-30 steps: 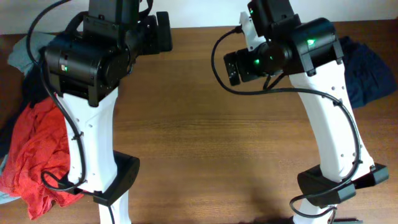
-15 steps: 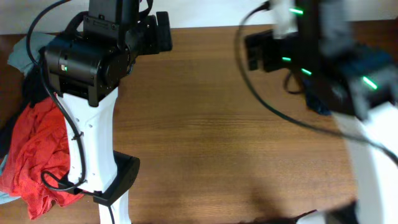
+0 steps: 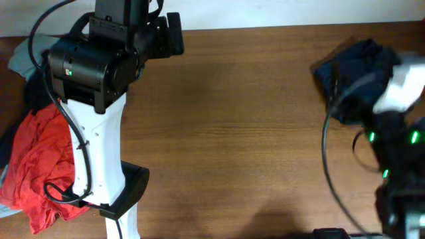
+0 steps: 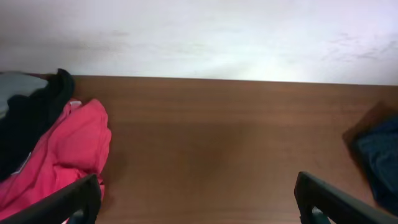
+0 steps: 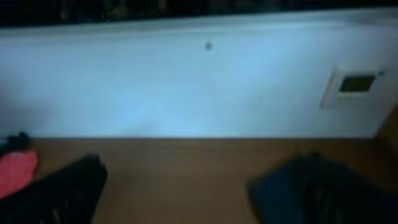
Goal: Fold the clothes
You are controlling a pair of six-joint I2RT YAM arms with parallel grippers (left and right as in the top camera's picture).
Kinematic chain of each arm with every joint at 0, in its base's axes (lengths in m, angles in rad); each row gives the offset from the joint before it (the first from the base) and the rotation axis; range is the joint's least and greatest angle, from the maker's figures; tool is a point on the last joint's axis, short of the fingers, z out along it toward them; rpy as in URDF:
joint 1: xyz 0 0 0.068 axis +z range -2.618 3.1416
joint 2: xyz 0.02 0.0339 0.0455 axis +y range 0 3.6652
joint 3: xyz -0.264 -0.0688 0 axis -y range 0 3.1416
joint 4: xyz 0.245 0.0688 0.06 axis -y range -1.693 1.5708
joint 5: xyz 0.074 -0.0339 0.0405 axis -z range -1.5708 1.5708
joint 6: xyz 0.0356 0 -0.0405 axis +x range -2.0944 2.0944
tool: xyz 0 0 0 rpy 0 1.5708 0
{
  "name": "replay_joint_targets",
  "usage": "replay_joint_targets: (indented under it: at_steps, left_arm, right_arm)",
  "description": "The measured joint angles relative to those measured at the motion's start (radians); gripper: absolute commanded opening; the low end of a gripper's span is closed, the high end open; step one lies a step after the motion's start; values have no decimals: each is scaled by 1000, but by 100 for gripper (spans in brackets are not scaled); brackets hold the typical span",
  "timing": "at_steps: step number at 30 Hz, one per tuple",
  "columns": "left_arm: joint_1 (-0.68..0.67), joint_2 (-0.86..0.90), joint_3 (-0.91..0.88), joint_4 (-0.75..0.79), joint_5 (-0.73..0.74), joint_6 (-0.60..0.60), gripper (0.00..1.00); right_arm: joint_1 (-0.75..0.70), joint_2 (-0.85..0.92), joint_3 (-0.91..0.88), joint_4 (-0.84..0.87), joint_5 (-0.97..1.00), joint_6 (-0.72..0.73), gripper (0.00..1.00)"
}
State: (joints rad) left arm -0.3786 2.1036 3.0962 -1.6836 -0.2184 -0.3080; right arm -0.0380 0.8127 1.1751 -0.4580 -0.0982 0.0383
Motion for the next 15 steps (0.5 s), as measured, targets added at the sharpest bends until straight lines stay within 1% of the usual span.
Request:
replay_joint_targets:
  at_steps: [7, 8, 9, 15]
  left_arm:
    - [0, 0, 0, 0, 0, 0, 99]
    - [0, 0, 0, 0, 0, 0, 99]
    - [0, 0, 0, 0, 0, 0, 99]
    - [0, 0, 0, 0, 0, 0, 99]
  right_arm:
    - [-47, -313, -392, 158, -10, -3, 99]
    - [-48, -365, -471, 188, -13, -5, 98]
    - [-48, -376, -487, 190, -13, -6, 98]
    - [-59, -542, -772, 336, -29, -6, 98]
